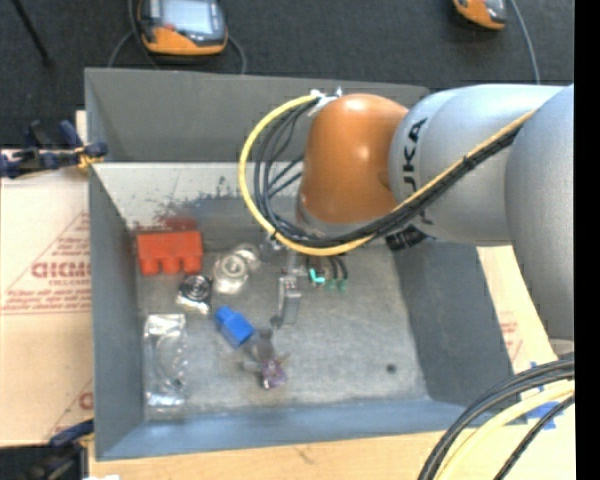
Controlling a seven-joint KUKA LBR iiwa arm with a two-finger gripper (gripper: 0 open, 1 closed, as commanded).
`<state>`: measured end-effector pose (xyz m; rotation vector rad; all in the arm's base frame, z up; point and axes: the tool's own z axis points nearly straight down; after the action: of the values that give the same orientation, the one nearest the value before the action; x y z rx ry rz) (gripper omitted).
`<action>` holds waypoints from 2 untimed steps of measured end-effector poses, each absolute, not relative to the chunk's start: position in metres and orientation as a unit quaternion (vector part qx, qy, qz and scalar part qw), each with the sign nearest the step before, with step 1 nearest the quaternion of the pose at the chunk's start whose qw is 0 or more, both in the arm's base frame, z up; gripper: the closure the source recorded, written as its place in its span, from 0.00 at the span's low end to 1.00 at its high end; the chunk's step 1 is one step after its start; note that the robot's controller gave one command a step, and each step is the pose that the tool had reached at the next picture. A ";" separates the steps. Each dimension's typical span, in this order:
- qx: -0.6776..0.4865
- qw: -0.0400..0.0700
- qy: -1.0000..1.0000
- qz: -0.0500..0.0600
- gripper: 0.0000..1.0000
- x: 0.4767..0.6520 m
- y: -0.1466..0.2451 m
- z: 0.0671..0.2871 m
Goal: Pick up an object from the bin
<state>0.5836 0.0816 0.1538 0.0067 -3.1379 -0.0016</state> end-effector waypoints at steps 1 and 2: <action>0.159 -0.001 -0.987 0.000 0.00 0.555 0.102 0.070; 0.158 -0.002 -0.987 -0.001 1.00 0.556 0.103 0.072</action>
Offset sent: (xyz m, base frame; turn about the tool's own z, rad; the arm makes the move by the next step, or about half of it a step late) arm -0.0291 0.0213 -0.0838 -0.3177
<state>0.5559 0.1026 0.0719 0.4958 -3.1053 -0.0028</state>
